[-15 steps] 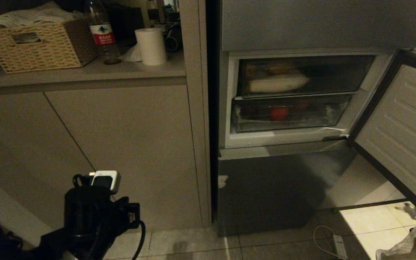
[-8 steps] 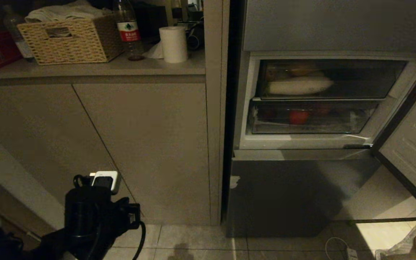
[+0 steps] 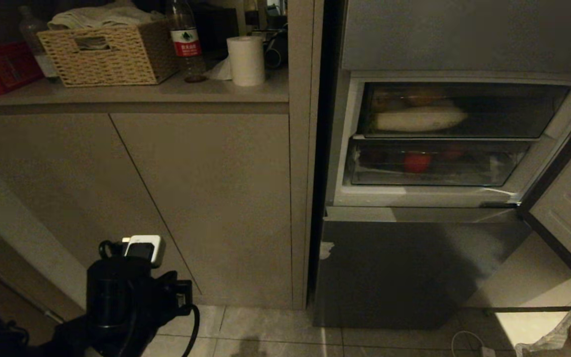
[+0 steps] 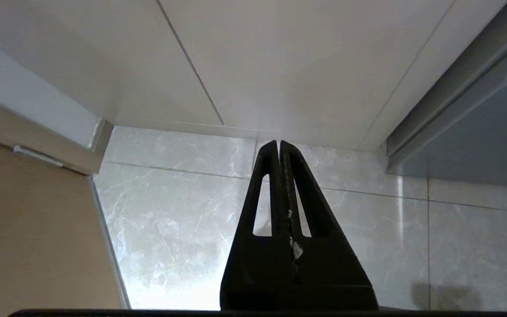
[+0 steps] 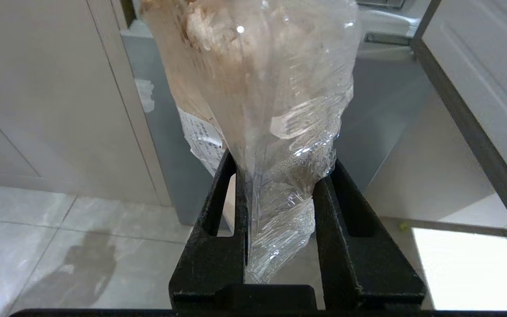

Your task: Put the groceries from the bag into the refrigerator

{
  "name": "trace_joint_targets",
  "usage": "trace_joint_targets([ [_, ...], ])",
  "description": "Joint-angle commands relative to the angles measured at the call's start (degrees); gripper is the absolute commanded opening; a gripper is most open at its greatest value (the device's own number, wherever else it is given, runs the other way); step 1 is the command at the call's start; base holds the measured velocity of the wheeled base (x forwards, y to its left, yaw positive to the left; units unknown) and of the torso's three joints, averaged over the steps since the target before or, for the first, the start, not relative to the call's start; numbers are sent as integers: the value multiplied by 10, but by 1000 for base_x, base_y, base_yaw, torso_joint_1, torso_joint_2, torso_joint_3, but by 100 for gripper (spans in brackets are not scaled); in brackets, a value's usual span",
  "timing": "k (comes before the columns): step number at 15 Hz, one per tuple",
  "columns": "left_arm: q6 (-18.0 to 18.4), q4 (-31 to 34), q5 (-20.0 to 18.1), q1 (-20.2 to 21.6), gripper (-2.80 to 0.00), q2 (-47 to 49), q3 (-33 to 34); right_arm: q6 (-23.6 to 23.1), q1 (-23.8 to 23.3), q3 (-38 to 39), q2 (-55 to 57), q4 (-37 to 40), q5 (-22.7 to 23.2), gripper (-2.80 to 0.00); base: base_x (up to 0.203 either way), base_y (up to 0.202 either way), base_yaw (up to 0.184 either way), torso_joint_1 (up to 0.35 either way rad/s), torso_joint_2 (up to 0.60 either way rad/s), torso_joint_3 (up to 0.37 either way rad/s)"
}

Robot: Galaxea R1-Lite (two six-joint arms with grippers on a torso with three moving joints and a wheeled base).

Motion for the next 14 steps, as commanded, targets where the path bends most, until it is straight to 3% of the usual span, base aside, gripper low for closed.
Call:
trace_joint_targets([
  [1,0,-9,2,0,-280,-6,1,-1,0,0,1,0,0,-280,0,0,0,0,0,0],
  [8,2,-11,1,-1,-280,-11,-4,0,0,0,1,0,0,-280,0,0,0,0,0,0],
  [14,38,-17,-9,-43,-280,70,-159,0,0,0,1,0,0,-280,0,0,0,0,0,0],
])
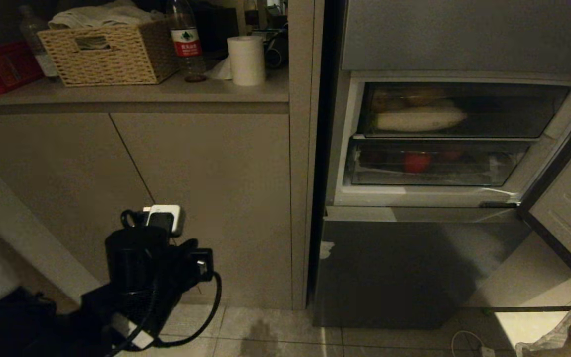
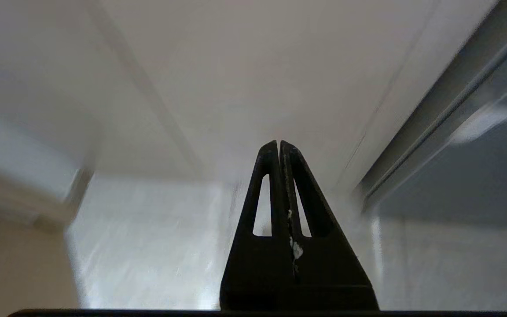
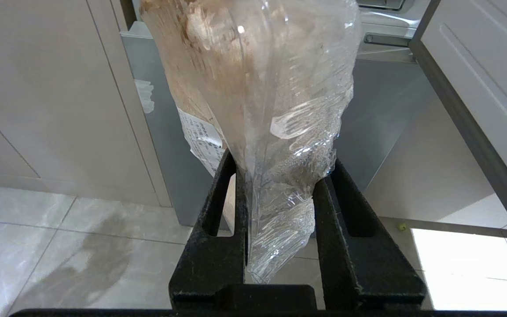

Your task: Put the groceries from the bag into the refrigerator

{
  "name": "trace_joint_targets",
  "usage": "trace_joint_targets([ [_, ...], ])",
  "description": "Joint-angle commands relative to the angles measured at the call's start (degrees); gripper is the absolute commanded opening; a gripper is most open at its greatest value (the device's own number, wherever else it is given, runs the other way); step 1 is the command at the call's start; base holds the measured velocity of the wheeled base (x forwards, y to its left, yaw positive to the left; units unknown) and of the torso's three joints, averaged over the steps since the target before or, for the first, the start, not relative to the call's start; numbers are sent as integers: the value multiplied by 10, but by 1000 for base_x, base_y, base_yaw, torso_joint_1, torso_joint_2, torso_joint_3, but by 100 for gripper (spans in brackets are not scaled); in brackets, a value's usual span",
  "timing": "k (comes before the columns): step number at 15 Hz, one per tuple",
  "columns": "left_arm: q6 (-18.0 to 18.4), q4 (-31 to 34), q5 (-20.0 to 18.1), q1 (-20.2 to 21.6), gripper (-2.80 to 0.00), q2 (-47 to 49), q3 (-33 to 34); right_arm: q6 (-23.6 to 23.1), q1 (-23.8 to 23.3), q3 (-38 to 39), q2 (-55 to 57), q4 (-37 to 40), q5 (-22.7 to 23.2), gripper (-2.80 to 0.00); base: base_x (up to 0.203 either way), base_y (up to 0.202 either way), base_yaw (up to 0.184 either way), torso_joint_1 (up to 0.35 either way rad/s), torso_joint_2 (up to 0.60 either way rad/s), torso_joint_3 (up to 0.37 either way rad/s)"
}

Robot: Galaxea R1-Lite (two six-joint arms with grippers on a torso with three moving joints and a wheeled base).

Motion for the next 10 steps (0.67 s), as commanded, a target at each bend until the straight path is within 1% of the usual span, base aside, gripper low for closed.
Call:
trace_joint_targets([
  [1,4,-8,1,-35,-280,67,-75,0,0,0,1,0,0,-280,0,0,0,0,0,0],
  [4,5,-12,4,-70,-280,127,-164,0,0,0,1,0,0,-280,0,0,0,0,0,0],
  [6,19,-17,2,-82,-280,162,-233,2,0,0,1,0,0,-280,0,0,0,0,0,0],
  [8,38,-19,-13,-91,-280,200,-305,4,0,0,1,0,0,-280,0,0,0,0,0,0],
  [10,67,-17,-45,-94,-280,246,-392,3,0,0,1,0,0,-280,0,0,0,0,0,0],
])
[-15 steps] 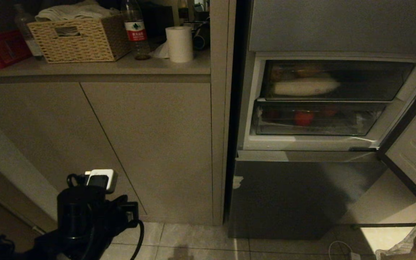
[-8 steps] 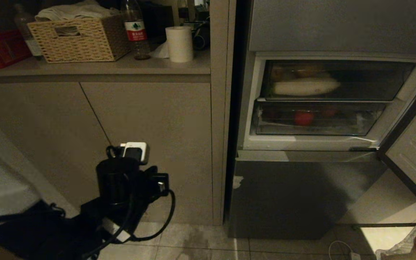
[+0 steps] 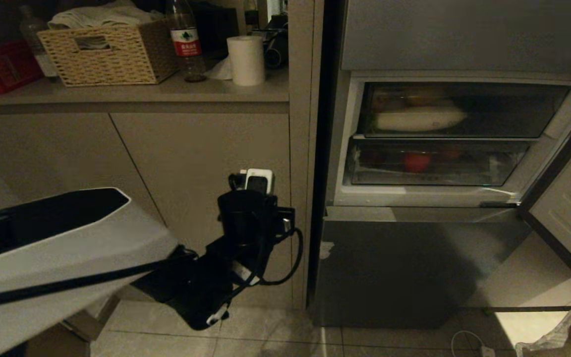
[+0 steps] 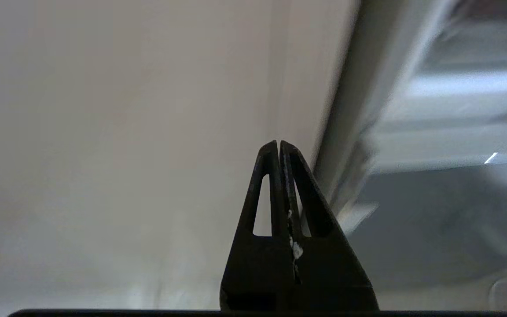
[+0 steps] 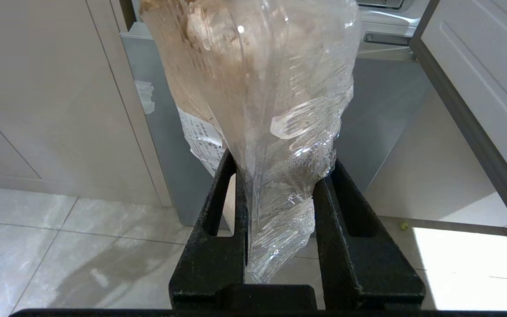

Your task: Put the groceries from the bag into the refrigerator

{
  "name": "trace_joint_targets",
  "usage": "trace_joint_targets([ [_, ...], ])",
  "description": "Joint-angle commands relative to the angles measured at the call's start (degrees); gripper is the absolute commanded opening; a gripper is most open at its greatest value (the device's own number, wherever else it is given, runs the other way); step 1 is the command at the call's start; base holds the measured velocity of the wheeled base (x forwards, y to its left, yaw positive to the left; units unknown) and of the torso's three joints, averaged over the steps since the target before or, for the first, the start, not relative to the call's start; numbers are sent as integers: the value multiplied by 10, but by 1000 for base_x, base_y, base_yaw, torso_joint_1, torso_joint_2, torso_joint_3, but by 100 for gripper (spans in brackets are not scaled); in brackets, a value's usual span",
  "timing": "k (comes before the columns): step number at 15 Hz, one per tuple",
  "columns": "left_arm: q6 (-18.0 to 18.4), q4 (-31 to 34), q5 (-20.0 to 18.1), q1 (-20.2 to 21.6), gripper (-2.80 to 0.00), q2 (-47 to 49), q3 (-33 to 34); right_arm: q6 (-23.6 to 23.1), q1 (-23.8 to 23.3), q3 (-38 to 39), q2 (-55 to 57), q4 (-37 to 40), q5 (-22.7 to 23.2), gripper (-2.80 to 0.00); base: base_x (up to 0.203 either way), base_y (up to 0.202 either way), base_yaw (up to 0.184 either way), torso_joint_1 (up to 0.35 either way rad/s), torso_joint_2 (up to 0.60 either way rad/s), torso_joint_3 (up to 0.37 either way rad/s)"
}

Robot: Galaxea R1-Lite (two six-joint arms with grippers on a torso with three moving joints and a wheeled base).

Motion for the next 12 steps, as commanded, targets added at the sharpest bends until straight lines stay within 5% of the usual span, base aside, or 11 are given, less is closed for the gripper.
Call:
trace_joint_targets([
  [1,36,-1,-27,-5,-280,74,-106,-1,0,0,1,0,0,-280,0,0,0,0,0,0],
  [5,98,53,-39,-19,-280,131,-251,-1,0,0,1,-1,0,-280,0,0,0,0,0,0],
  [12,119,142,73,-76,-280,251,-517,-3,0,0,1,-2,0,-280,0,0,0,0,0,0],
])
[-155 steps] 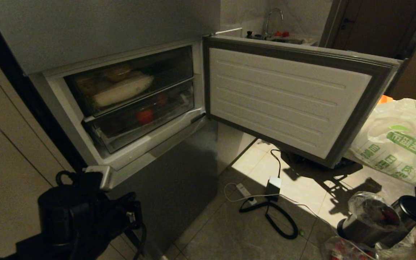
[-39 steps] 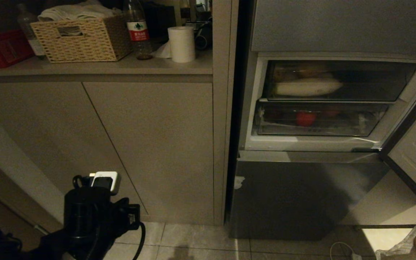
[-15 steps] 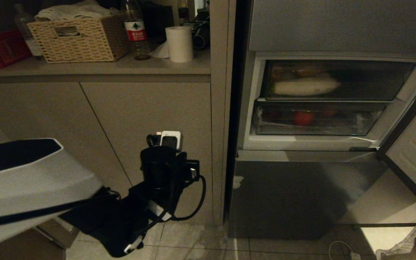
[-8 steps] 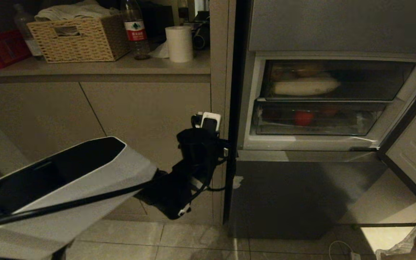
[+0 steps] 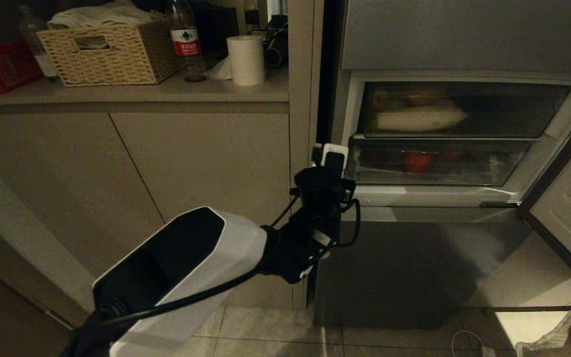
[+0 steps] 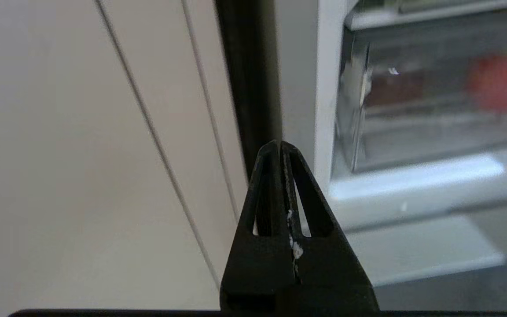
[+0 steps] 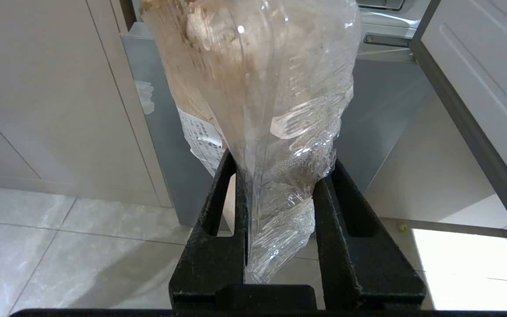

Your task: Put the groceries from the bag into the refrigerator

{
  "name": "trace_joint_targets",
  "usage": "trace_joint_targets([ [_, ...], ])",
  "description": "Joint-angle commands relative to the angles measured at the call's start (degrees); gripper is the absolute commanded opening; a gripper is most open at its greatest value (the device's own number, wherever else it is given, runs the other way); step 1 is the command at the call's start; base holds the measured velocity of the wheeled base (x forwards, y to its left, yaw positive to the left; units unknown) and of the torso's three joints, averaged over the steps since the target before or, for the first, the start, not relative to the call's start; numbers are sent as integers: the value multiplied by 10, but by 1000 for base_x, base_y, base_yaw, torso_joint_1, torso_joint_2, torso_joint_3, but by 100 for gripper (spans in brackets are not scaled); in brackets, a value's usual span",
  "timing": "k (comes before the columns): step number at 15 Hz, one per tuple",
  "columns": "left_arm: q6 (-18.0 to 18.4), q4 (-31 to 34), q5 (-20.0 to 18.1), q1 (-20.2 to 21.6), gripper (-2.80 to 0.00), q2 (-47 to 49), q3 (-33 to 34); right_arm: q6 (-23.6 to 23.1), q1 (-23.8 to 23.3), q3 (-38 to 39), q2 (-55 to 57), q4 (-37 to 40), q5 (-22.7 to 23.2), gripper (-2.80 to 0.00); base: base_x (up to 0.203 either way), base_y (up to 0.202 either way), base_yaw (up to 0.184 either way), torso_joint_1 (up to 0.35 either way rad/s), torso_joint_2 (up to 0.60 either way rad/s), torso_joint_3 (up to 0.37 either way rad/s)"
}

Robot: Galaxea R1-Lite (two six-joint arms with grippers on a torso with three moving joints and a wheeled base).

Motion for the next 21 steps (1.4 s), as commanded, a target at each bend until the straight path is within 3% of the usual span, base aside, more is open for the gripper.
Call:
trace_joint_targets([
  [1,2,19,29,-20,-280,50,-55,-1,0,0,1,0,0,-280,0,0,0,0,0,0],
  [9,2,22,40,-24,-280,50,-53,2,0,0,1,1,0,-280,0,0,0,0,0,0],
  [16,54,11,35,-13,-280,13,-51,2,0,0,1,1,0,-280,0,0,0,0,0,0],
  [19,70,11,-1,-13,-280,-2,-51,0,0,0,1,1,0,-280,0,0,0,0,0,0],
  [21,76,10,-5,-13,-280,-13,-51,1,0,0,1,1,0,-280,0,0,0,0,0,0],
])
